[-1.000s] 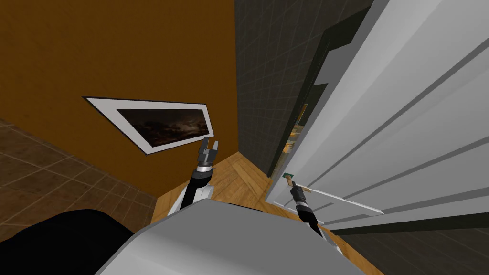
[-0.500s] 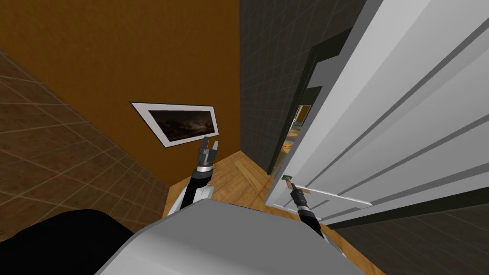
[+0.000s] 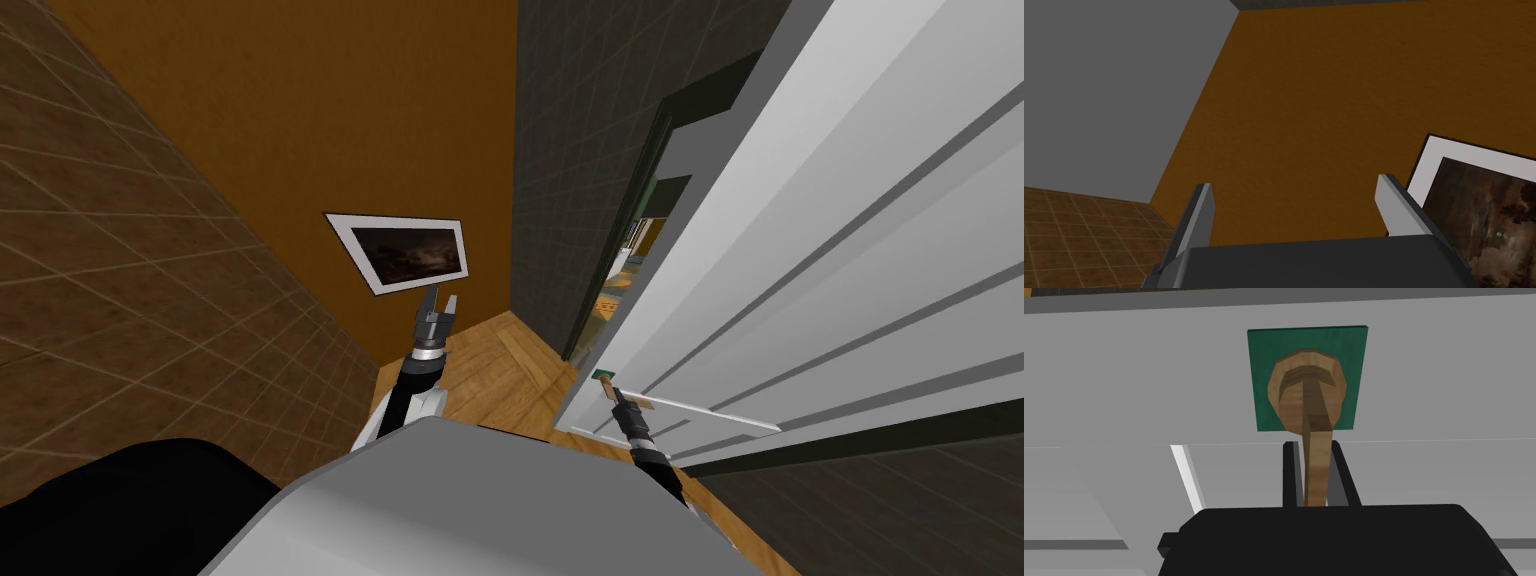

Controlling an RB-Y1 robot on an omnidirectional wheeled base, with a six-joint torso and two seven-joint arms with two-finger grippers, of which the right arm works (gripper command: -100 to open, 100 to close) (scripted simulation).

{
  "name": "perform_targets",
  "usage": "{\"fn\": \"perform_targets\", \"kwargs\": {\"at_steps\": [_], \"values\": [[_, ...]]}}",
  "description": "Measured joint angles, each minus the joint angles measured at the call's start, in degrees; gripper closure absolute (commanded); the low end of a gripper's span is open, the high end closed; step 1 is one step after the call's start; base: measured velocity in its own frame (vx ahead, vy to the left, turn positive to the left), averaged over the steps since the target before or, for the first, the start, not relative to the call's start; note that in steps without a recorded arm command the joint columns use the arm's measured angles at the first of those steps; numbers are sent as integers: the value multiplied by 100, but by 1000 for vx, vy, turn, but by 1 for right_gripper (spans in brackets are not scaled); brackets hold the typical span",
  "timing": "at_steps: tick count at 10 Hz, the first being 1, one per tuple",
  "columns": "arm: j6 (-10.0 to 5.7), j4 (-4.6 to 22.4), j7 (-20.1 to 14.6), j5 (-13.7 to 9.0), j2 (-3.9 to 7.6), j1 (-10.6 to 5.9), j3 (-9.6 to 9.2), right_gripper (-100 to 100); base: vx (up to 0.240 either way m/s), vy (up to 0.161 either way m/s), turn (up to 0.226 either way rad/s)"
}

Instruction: Pull the door open

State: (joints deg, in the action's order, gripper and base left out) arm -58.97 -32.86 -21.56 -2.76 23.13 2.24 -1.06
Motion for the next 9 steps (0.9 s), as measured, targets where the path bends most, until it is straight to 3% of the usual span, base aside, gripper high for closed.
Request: {"fn": "perform_targets", "kwargs": {"at_steps": [4, 6, 9], "values": [[-285, 27, -182, 107, 126, 203, -93, 100, -173, -55, 95], [-324, 26, -202, 117, 143, 259, -109, 100, -156, -59, 158], [-558, 114, -289, 144, 231, 305, -158, 100, -206, -69, 153]]}}
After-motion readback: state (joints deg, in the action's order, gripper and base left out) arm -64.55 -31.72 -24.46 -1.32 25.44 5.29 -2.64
